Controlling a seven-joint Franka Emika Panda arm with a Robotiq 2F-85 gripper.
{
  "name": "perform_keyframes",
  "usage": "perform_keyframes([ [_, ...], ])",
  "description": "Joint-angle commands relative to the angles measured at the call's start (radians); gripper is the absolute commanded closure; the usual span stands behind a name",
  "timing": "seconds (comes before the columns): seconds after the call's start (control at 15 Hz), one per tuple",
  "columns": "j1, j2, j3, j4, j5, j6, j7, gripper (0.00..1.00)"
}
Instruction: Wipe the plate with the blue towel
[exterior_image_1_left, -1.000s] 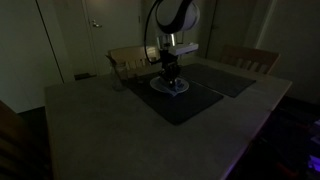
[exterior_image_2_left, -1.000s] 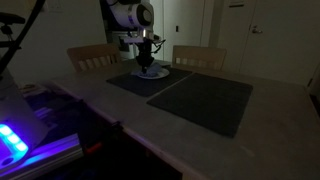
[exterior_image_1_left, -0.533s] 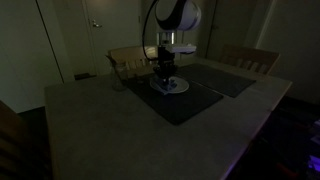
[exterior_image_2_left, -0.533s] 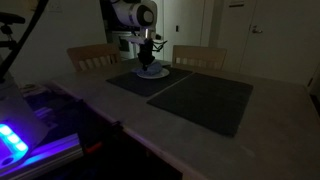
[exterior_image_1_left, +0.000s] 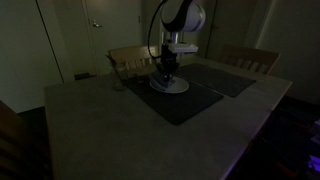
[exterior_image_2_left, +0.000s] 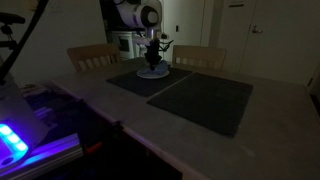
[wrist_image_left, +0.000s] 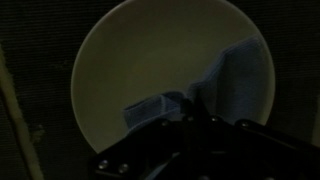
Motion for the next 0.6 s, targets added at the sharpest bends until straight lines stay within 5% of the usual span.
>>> perform_keyframes([
  [0.0, -0.003, -0.003, -0.032, -0.039, -0.016, 0.051, 0.014, 0.99],
  [0.27, 0.002, -0.023, -0.06, -0.055, -0.033, -0.001, 0.036, 0.99],
  [0.53, -0.012, -0.035, -0.035, -0.031, -0.025, -0.222, -0.01, 0.99],
])
